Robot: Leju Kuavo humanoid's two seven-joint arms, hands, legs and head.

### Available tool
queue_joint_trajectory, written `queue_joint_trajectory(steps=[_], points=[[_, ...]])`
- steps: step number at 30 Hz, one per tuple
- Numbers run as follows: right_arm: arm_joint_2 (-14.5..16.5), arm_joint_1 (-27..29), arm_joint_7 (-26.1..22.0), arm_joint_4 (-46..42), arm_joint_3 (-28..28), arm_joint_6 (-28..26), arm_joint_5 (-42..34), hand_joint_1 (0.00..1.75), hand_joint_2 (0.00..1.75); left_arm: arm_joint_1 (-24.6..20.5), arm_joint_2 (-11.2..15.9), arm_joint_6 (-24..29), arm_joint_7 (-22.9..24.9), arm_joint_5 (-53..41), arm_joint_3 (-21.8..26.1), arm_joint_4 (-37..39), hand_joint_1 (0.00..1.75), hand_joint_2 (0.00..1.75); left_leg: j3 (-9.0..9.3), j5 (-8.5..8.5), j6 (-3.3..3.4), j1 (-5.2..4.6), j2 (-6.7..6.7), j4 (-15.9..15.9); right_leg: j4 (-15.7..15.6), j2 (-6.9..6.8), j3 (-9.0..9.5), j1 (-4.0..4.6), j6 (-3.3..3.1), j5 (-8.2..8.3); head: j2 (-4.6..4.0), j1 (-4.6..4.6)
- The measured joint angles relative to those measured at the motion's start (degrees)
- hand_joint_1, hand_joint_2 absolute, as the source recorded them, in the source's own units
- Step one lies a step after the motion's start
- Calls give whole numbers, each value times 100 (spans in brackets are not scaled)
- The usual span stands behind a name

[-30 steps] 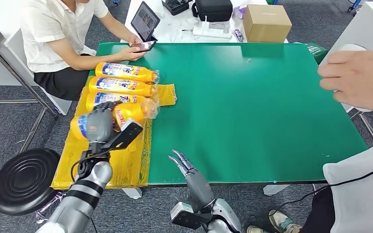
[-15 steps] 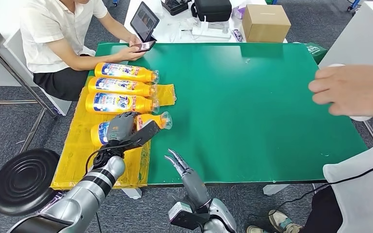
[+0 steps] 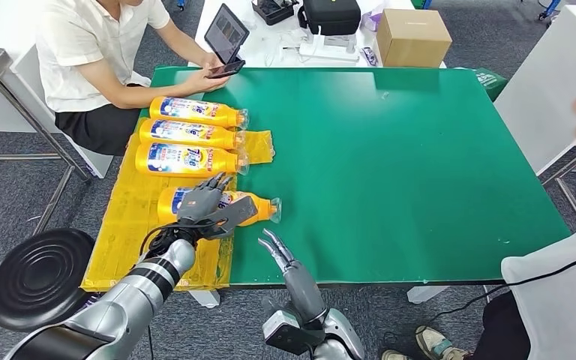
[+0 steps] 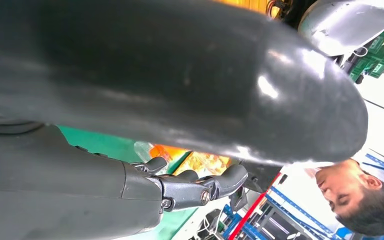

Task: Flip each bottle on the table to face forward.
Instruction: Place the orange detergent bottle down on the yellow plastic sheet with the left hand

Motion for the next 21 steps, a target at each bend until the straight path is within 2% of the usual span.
queue_joint_trajectory(steps=[1, 5, 8, 12, 15, 17, 19, 21], points=[[0, 7, -5, 4, -1, -12, -1, 0, 0, 27, 8, 11, -44, 42, -14, -47, 0, 0, 0, 0, 0, 0, 0, 0, 0, 0, 0, 0, 0, 1, 0, 1], [0, 60, -28, 7, -8, -112, -23, 0, 0, 325, 51, 242, -424, 499, -44, -490, 0, 175, 0, 1, 1, 0, 5, 0, 0, 1, 0, 0, 1, 2, 0, 0], [-5, 128, -46, 5, -11, -267, -149, 0, 0, 804, 87, 488, -876, 1304, -14, -1242, 0, 175, -2, -1, -1, 0, 14, 0, 0, 2, -5, 0, 1, 1, 0, 1], [-51, 248, -52, -171, 7, -431, -729, 0, 175, 1474, 146, 531, -1225, 2489, 74, -2443, 0, 175, -12, -7, -4, 0, 13, 0, 0, 3, -16, 0, -2, -6, 0, 0], [-130, 357, -59, -658, 67, -391, -1721, 0, 175, 1893, 188, 459, -1432, 3412, 130, -3240, 0, 175, -16, -9, -6, 0, 13, 0, 0, 3, -20, 1, 3, -13, 0, 1], [-166, 455, -63, -1115, 70, -156, -2369, 0, 175, 2139, 222, 342, -1498, 3979, 143, -3709, 0, 175, -16, -10, -6, 0, 13, 0, 0, 3, -21, 1, 5, -15, 0, 1], [-176, 563, -70, -1557, 23, 44, -2677, 0, 175, 2366, 263, 219, -1520, 4448, 144, -4128, 0, 175, -16, -10, -6, 0, 13, 0, 0, 3, -21, 1, 5, -15, 0, 0], [-166, 654, -77, -1883, -55, 16, -2710, 0, 175, 2560, 307, 156, -1526, 4730, 127, -4470, 0, 175, -16, -10, -6, 1, 13, 0, 0, 2, -22, 1, 5, -15, 0, 1]])
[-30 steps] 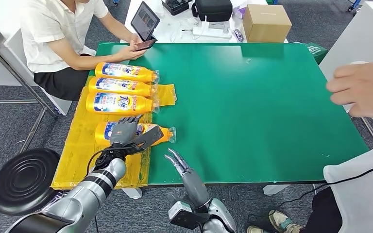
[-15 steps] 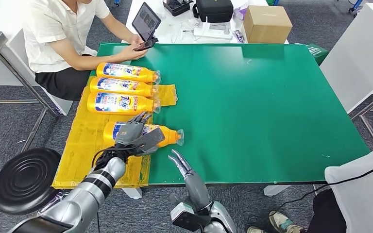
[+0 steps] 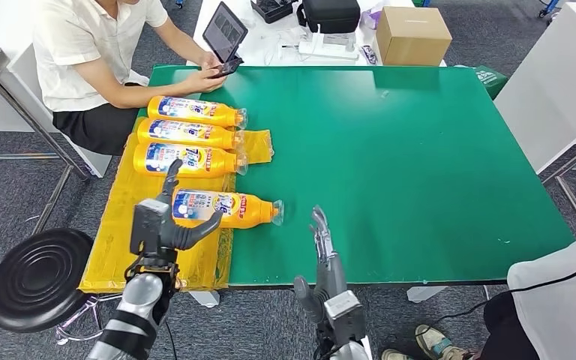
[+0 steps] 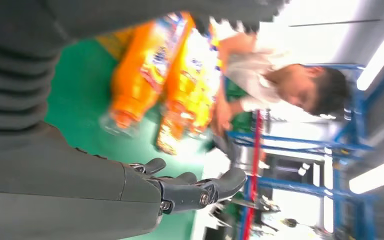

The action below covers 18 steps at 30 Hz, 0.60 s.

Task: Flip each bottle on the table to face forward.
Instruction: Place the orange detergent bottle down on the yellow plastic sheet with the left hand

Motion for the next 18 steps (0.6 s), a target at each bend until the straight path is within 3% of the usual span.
queue_joint_trajectory(steps=[6, 9, 10, 13, 18], points=[[50, 186, -2, -572, -160, -701, 115, 0, 175, 503, 102, -2, 32, 476, -112, -707, 0, 175, 0, -2, 0, 0, 1, -1, 0, 0, 0, 0, -1, -2, 0, 0], [50, 234, 3, -682, -174, -687, -112, 0, 44, 840, 126, -222, 105, 1102, -121, -1015, 0, 44, 2, -7, -2, 0, 2, -1, 0, 0, 1, 0, -2, -3, 0, 1], [52, 266, 39, -657, -198, -487, -269, 0, 0, 988, 141, -306, 115, 1315, -120, -1130, 0, 44, 2, -10, -2, 0, 2, -1, -1, 0, 2, 0, -3, -4, 0, 1], [98, 404, 374, -532, -348, -124, -441, 0, 0, 1476, 223, -292, 106, 1561, -115, -1490, 0, 175, 2, -17, -6, 0, 2, -1, -1, 0, 0, 0, -7, -10, 0, -1], [267, 521, 723, -410, -584, -1018, 280, 0, 0, 2072, 278, 116, 70, 1518, -92, -2046, 0, 175, 2, -20, -9, 1, 1, -1, 0, 0, -3, 1, -12, -17, 0, -1]])
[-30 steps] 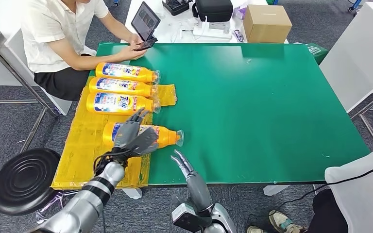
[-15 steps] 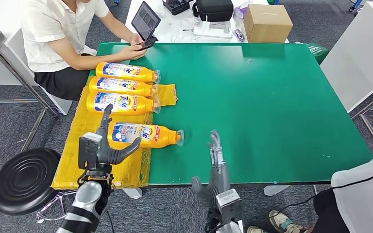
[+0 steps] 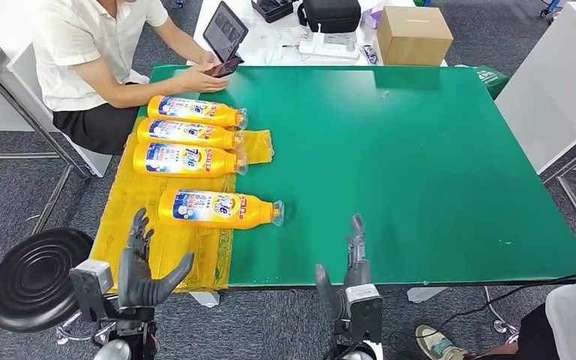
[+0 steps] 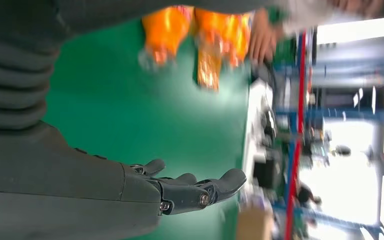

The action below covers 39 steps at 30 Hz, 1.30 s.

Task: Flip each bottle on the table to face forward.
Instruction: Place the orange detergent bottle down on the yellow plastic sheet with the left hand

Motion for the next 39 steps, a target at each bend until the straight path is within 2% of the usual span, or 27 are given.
queue_joint_trajectory(steps=[4, 8, 10, 12, 21, 26, 32, 39], points=[[196, 36, -504, -55, -156, -572, 338, 0, 0, 122, 0, 62, -77, -15, -5, -229, 0, 175, 2, -2, -1, 0, 0, 0, 0, 0, 1, 0, -1, -1, 0, 1], [411, 103, -692, -290, -399, -666, 1252, 0, 0, 108, -13, 0, -235, -21, -15, -279, 0, 175, 6, -1, -1, 0, 3, 0, 0, 0, 2, 0, -1, 0, 0, 1], [490, 121, -693, -358, -518, -676, 1579, 0, 87, 60, -41, -69, -344, -13, -15, -266, 0, 175, 9, -1, -1, 0, 1, 0, 0, 0, 6, 0, -1, 0, 0, 1], [510, 127, -625, -364, -584, -681, 1582, 0, 175, -4, -81, -131, -462, -18, -14, -230, 0, 175, 10, -1, 0, 0, 1, 0, 0, 0, 8, -1, -1, 0, 0, 2], [476, 144, -467, -330, -636, -683, 1377, 0, 175, -92, -152, -144, -645, -165, -13, -143, 0, 175, 11, -2, 0, -1, 2, 0, 0, 0, 9, -1, 0, 1, 0, 1], [294, 148, -178, -268, -646, -471, 817, 0, 175, -118, -188, 46, -685, -451, -14, 9, 0, 175, 10, -3, -1, 0, 3, 0, 0, 0, 7, 0, -1, 0, 0, 1], [203, 162, -215, -270, -609, -470, 819, 0, 175, -211, -193, 99, -801, -608, -13, 42, 0, 175, 11, -3, -1, 0, 3, 0, 0, 0, 7, 0, -1, 0, 0, 1], [113, 344, -389, -584, -561, -657, 901, 0, 175, -440, -225, 408, -967, -930, -9, 110, 0, 175, 11, -3, 0, 0, 2, 0, 0, 0, 10, 0, 0, 1, 0, 1]])
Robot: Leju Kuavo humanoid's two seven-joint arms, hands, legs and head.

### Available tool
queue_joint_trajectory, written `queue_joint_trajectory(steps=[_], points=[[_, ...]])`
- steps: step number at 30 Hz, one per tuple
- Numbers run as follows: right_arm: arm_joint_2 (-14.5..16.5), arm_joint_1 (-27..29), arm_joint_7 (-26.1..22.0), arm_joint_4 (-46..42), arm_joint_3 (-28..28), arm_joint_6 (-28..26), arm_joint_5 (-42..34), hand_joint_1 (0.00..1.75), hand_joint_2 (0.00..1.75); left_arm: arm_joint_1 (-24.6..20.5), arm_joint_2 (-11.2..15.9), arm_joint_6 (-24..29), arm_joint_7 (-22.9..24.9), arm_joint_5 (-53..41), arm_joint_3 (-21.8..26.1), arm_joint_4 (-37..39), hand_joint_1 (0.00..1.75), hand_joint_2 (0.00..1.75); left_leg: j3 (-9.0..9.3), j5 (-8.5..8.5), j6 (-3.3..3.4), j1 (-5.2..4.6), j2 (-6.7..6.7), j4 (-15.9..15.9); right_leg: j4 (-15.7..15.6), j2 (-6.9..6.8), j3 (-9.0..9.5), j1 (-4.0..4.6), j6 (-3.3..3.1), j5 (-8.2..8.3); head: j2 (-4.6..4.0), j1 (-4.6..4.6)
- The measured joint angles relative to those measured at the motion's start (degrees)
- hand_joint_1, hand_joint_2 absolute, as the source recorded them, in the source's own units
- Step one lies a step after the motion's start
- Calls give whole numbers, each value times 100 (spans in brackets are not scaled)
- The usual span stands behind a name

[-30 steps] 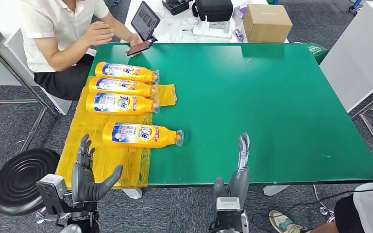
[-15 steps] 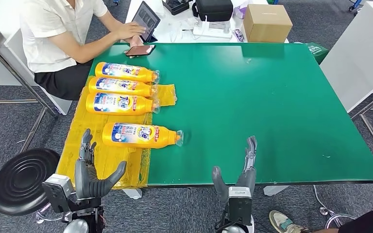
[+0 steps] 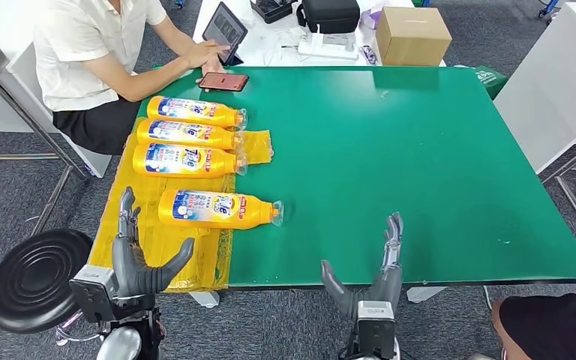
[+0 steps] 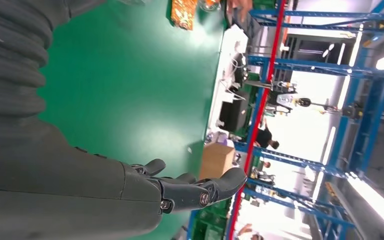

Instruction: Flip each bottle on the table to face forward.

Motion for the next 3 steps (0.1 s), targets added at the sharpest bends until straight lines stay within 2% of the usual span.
queue_joint_trajectory(steps=[3], points=[[-29, 80, 1, -124, -6, -12, 75, 0, 175, -50, -11, 37, -6, 4, 8, 38, 0, 175, 0, 0, 0, 0, 0, 0, 0, 0, 0, 0, 0, 0, 0, 0]])
